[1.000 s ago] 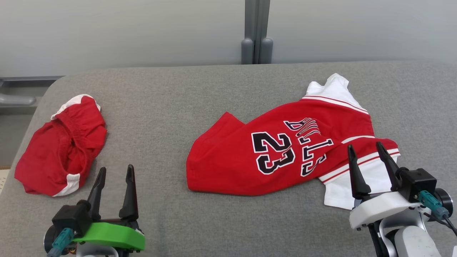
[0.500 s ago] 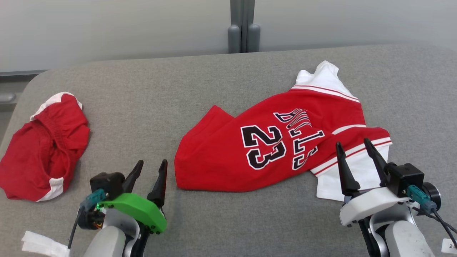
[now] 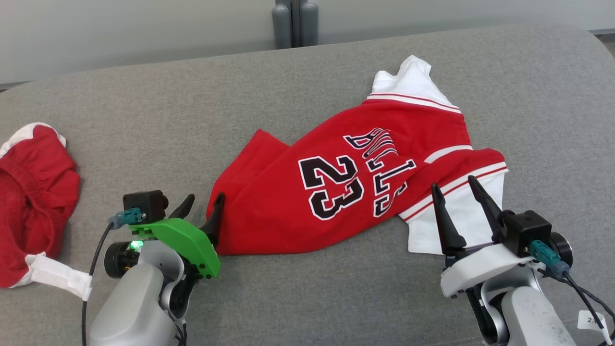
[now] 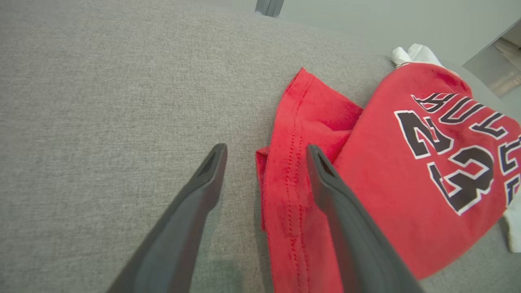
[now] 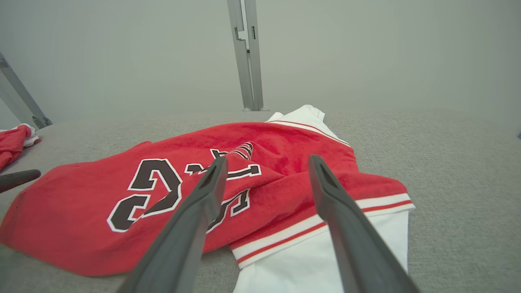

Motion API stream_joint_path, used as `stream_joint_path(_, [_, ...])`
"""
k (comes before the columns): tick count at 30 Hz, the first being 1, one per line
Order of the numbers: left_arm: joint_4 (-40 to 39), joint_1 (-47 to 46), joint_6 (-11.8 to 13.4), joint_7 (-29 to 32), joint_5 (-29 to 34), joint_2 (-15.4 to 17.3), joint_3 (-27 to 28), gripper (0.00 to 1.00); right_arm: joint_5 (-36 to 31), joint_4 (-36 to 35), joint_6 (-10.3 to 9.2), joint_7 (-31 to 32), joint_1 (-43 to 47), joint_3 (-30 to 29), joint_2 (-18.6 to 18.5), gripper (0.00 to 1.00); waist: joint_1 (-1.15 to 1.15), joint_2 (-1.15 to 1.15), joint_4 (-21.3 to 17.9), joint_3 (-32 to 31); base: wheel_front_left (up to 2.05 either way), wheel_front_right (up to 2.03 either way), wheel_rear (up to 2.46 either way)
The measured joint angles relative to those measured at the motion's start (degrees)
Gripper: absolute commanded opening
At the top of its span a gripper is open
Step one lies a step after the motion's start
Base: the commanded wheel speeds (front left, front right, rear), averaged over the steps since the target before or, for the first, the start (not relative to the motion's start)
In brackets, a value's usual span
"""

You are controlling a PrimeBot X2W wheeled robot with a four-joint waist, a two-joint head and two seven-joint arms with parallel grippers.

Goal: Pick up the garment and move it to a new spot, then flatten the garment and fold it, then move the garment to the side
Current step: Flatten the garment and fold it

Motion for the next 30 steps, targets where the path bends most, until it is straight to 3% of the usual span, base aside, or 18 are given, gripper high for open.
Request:
stream_joint_path(17, [1.6, -2.9, 0.0, 7.8, -8.5, 0.1, -4.9, 1.00, 0.2, 1.2, 0.00, -0.9, -1.5, 0.3, 0.1, 1.00, 0.00, 0.00, -0.1, 1.7, 0.00, 0.00, 0.00])
stream_joint_path(18, [1.5, -2.9, 0.0, 8.2, -8.8, 0.0, -5.3, 0.79, 0.2, 1.2, 0.00, -0.9, -1.6, 0.4, 0.1, 1.00, 0.00, 0.00, -0.1, 1.7, 0.00, 0.00, 0.00])
stream_joint_path(19, [1.2, -2.9, 0.0, 8.2, -8.9, 0.0, -5.7, 0.47, 0.2, 1.2, 0.00, -0.9, -1.6, 0.4, 0.1, 1.00, 0.00, 0.00, -0.1, 1.8, 0.00, 0.00, 0.00])
stream_joint_path(20, [0.7, -3.1, 0.0, 7.8, -9.0, 0.1, -6.1, 0.00, 0.2, 1.2, 0.00, -0.9, -1.7, 0.4, 0.1, 1.00, 0.00, 0.00, -0.2, 1.9, 0.00, 0.00, 0.00])
stream_joint_path(30, [-4.2, -3.1, 0.0, 0.2, -10.3, 1.5, -7.7, 0.00, 0.1, 1.5, 0.00, -0.9, -1.6, -0.6, 0.2, 1.00, 0.00, 0.00, 1.1, 1.4, 0.00, 0.00, 0.00])
